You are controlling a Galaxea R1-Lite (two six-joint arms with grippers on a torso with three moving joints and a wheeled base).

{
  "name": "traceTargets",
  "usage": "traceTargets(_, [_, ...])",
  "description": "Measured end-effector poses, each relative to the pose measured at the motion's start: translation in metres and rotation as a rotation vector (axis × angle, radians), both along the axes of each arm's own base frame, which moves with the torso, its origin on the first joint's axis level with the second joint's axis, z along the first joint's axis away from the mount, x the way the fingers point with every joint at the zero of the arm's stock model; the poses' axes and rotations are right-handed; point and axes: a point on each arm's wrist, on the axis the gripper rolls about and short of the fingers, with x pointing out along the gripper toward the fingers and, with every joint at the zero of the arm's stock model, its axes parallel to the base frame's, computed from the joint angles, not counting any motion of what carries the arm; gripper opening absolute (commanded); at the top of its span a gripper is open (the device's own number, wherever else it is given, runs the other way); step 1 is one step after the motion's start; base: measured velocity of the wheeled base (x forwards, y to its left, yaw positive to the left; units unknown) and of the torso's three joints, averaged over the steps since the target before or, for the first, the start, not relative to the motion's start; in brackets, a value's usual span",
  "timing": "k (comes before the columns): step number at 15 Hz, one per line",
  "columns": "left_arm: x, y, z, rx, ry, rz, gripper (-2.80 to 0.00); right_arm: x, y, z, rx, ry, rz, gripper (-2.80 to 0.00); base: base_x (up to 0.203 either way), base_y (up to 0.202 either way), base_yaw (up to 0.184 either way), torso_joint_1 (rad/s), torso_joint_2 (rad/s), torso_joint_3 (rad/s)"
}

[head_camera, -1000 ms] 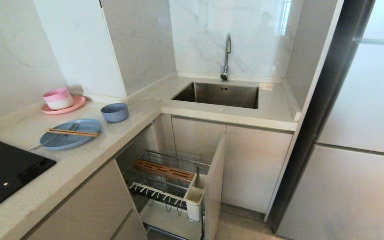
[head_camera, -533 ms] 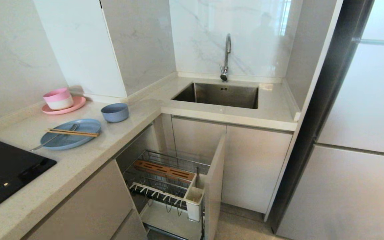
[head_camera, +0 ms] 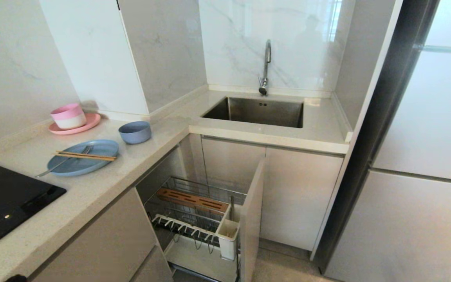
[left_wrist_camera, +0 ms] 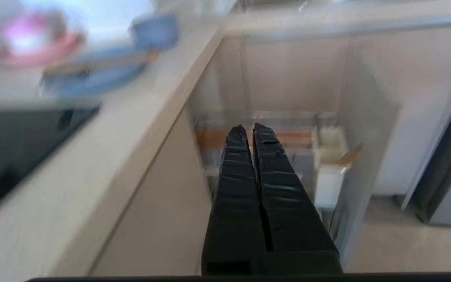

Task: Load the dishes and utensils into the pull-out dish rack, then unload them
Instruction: Pick up the bowl and place it in the cupboard

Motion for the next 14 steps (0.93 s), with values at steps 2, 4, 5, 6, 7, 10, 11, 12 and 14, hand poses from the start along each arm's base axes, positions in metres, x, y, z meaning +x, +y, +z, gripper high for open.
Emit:
traceTargets(2, [-0.006, 0.002, -0.01, 0.008, 0.017, 0.045, -2.8, 0.0, 0.0, 0.0, 0.0, 0.0, -0.001, -2.8, 0.0, 0.0, 0.0, 0.0, 0.0, 0.0])
traceTargets(4, [-0.014, 0.002, -0.023, 0.025, 0.049, 0.048, -2.8, 0.0, 0.0, 0.0, 0.0, 0.0, 0.0, -2.8, 0.0, 0.0, 0.0, 0.0, 0.0, 0.0])
traceTargets(5, [-0.017, 0.001, -0.031, 0.042, 0.085, 0.042, -2.8, 0.0, 0.0, 0.0, 0.0, 0.0, 0.0, -2.8, 0.0, 0.0, 0.0, 0.0, 0.0, 0.0])
traceTargets(6, [-0.018, 0.001, -0.034, 0.05, 0.082, 0.039, -2.8, 0.0, 0.0, 0.0, 0.0, 0.0, -0.001, -2.8, 0.0, 0.0, 0.0, 0.0, 0.0, 0.0])
traceTargets(7, [-0.019, 0.001, -0.034, 0.048, 0.07, 0.041, -2.8, 0.0, 0.0, 0.0, 0.0, 0.0, 0.0, -2.8, 0.0, 0.0, 0.0, 0.0, 0.0, 0.0])
traceTargets(10, [-0.021, 0.002, -0.035, -0.037, 0.066, 0.055, -2.8, 0.0, 0.0, 0.0, 0.0, 0.0, 0.0, -2.8, 0.0, 0.0, 0.0, 0.0, 0.0, 0.0])
traceTargets(11, [-0.021, 0.002, -0.036, -0.067, 0.065, 0.064, -2.8, 0.0, 0.0, 0.0, 0.0, 0.0, 0.0, -2.8, 0.0, 0.0, 0.0, 0.0, 0.0, 0.0])
traceTargets(12, [-0.021, 0.002, -0.036, -0.077, 0.065, 0.066, -2.8, 0.0, 0.0, 0.0, 0.0, 0.0, 0.0, -2.8, 0.0, 0.0, 0.0, 0.0, 0.0, 0.0])
traceTargets(14, [-0.021, 0.002, -0.035, -0.081, 0.063, 0.066, -2.8, 0.0, 0.0, 0.0, 0.0, 0.0, 0.0, -2.8, 0.0, 0.0, 0.0, 0.0, 0.0, 0.0])
